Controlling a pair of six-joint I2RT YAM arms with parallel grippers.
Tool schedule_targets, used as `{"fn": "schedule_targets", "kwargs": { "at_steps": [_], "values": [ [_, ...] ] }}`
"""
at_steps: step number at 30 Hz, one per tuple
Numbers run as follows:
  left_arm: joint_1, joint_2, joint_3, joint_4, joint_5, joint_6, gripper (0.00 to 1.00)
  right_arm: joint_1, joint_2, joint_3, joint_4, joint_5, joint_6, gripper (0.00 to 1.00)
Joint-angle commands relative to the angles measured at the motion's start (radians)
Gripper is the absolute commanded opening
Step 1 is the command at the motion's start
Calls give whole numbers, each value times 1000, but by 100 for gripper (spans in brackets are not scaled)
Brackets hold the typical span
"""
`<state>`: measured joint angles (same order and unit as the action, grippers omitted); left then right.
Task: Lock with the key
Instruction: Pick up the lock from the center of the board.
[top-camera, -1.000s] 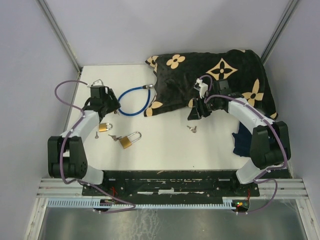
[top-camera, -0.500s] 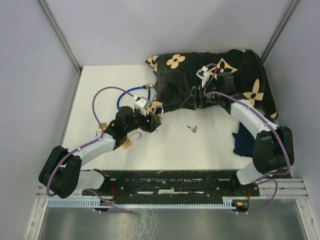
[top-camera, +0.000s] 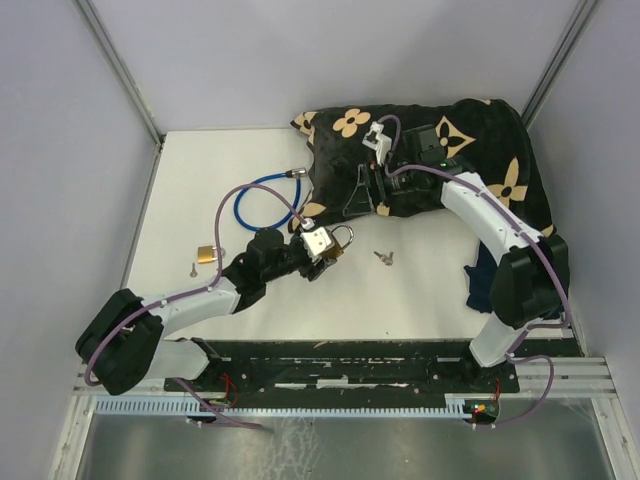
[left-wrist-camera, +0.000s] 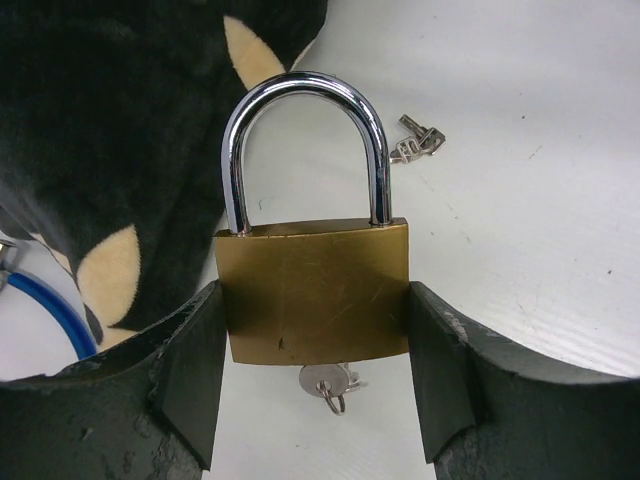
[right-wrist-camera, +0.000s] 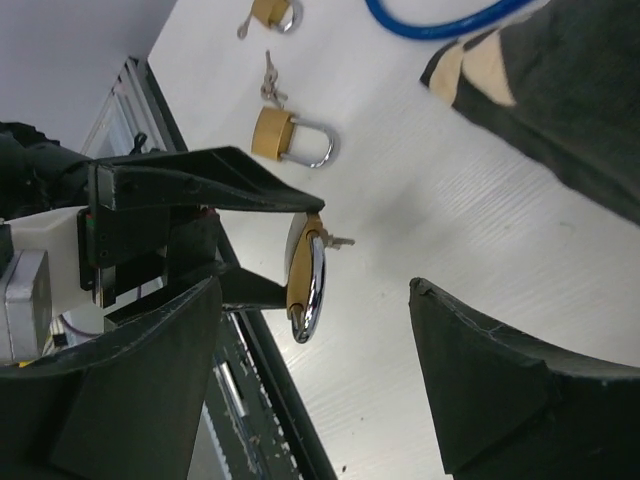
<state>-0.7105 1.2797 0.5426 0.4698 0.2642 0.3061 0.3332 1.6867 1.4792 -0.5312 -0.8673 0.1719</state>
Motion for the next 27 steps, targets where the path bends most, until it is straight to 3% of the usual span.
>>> {"fn": "schedule_targets", "kwargs": {
  "at_steps": [1, 8, 16, 22, 27],
  "values": [
    [-18, -57, 33, 134, -51, 167, 3, 47, 18, 54, -187, 50, -101, 81],
    [-29, -61, 38, 127, -66, 192, 3, 111, 50, 56, -275, 90, -134, 68],
    [-61, -65, 45, 116, -84, 219, 3, 129, 94, 70, -247, 59, -67, 49],
    [-78, -64, 45, 98, -110, 249, 3, 116, 105, 45, -188, -16, 31, 5],
    [-79, -68, 30, 80, -132, 265, 3, 78, 87, -8, -120, -126, 144, 2]
  ]
}}
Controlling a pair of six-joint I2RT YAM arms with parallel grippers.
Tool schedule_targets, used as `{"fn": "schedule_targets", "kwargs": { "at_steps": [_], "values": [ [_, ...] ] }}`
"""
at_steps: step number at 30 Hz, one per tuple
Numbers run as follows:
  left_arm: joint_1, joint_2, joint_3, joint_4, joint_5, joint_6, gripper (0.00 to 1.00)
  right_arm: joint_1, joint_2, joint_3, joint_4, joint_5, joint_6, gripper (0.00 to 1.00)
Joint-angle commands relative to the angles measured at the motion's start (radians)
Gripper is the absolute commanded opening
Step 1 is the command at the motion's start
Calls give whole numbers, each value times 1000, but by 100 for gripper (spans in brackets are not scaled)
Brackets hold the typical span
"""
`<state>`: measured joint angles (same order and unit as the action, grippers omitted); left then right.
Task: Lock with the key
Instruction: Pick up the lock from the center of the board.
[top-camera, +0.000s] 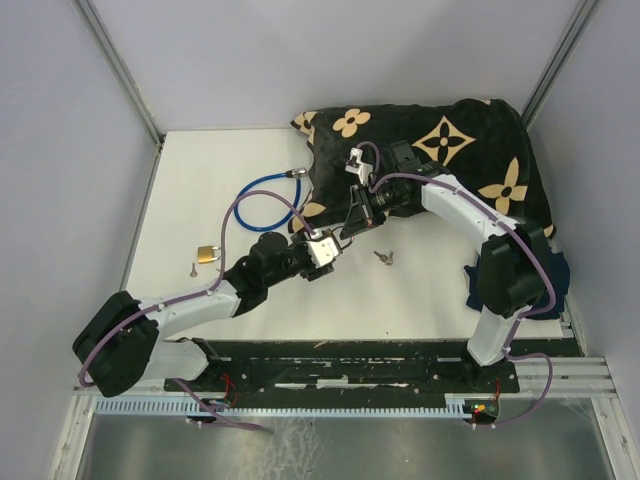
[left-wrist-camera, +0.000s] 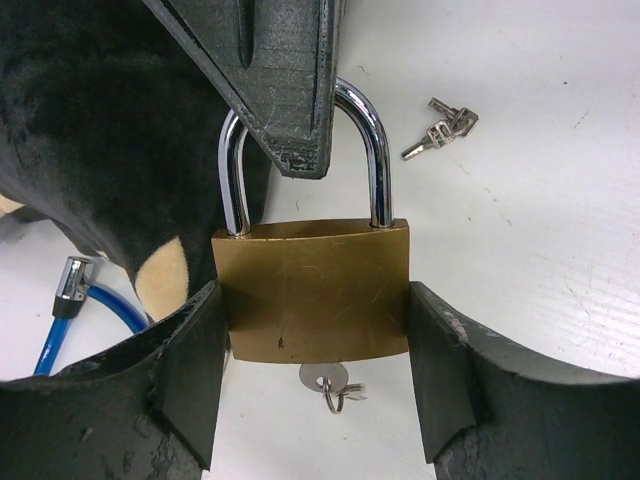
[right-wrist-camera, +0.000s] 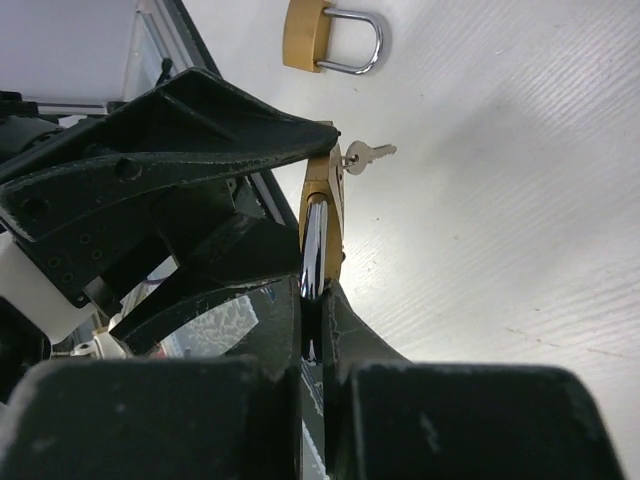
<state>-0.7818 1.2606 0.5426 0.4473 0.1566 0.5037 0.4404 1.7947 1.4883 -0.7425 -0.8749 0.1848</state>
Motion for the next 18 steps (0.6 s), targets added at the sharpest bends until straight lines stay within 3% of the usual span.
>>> {"fn": "schedule_targets", "kwargs": {
  "at_steps": [1, 4, 5, 9, 12, 15, 18],
  "values": [
    [-8, -47, 31, 95, -28, 65, 3, -30, -26, -14, 80, -123, 109, 2],
    [-6, -43, 39, 66, -21, 52, 3, -8, -69, 31, -38, -34, -117, 2],
    [-5, -43, 42, 55, -13, 44, 3, 9, -95, 41, -86, 74, -219, 2],
    [-2, -29, 59, 26, 51, 5, 3, 69, -251, -65, -6, 252, -512, 2],
    [-1, -16, 78, 21, 84, -46, 7, 66, -276, -76, 24, 212, -487, 2],
    [0, -23, 91, 33, 94, -102, 32, 28, -207, -13, -22, 66, -363, 2],
    [0, -54, 82, 43, 99, -141, 45, -49, -165, 5, -21, -74, -292, 2]
  ]
}}
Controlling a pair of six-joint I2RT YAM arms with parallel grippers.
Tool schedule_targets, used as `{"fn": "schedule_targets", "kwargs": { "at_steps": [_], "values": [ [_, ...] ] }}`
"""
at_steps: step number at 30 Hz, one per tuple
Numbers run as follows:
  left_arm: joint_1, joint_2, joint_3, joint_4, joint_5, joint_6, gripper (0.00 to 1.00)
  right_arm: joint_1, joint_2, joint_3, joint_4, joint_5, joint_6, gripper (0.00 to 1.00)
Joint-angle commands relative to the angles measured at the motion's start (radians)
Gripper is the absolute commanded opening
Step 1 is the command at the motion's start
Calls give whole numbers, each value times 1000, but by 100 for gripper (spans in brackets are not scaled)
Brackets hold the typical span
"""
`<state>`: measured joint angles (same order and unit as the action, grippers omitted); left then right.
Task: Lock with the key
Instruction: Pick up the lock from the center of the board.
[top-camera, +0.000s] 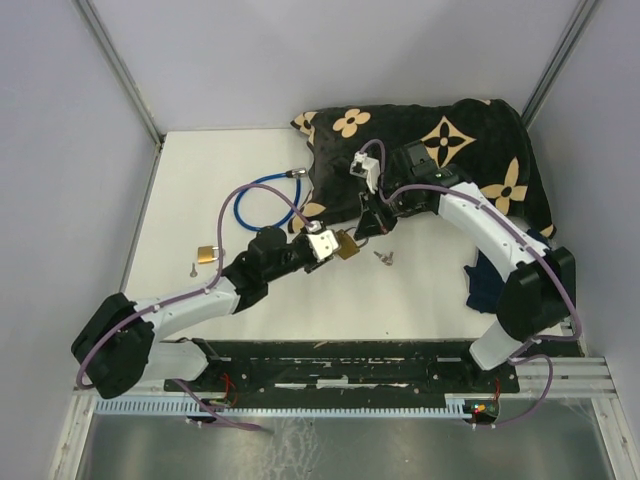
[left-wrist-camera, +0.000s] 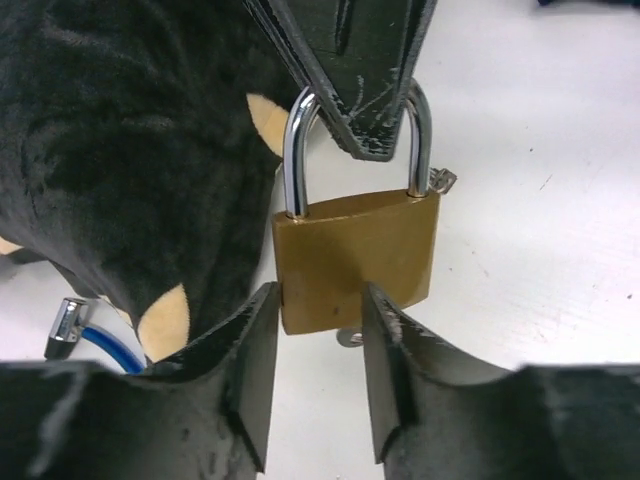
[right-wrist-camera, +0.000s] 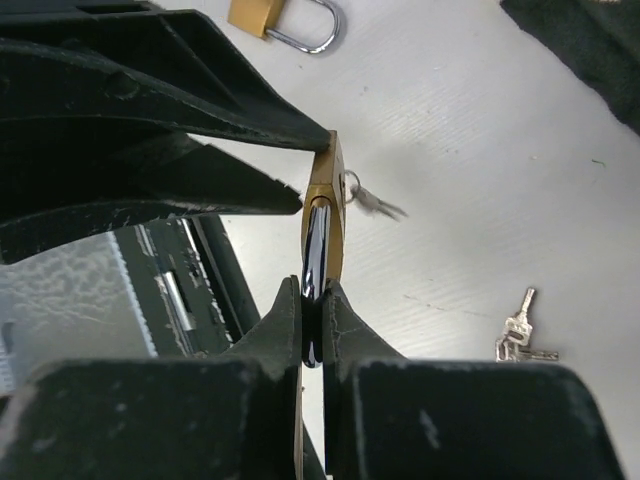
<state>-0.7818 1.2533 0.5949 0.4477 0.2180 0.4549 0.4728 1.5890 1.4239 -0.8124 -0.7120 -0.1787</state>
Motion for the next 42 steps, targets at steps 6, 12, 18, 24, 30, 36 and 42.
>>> {"fn": "schedule_targets", "kwargs": {
  "at_steps": [6, 12, 18, 24, 30, 36, 42],
  "values": [
    [70, -219, -85, 150, 125, -321, 75, -176, -44, 37, 41, -297, -14, 2],
    [273, -205, -117, 387, 557, -800, 78, -185, -115, 16, 30, -361, -97, 2],
    [335, -25, -71, 685, 718, -1110, 82, -190, -107, 50, -91, -464, -225, 2],
    [331, -7, -126, 697, 645, -1035, 83, -199, -118, 38, -103, -504, -246, 2],
    [260, 12, -173, 662, 564, -917, 80, -200, -118, 35, -119, -537, -259, 2],
    [243, 31, -186, 715, 524, -894, 77, -200, -117, 24, -128, -543, -272, 2],
    [244, -68, -213, 612, 544, -802, 76, -200, -124, 15, -151, -560, -307, 2]
  ]
}}
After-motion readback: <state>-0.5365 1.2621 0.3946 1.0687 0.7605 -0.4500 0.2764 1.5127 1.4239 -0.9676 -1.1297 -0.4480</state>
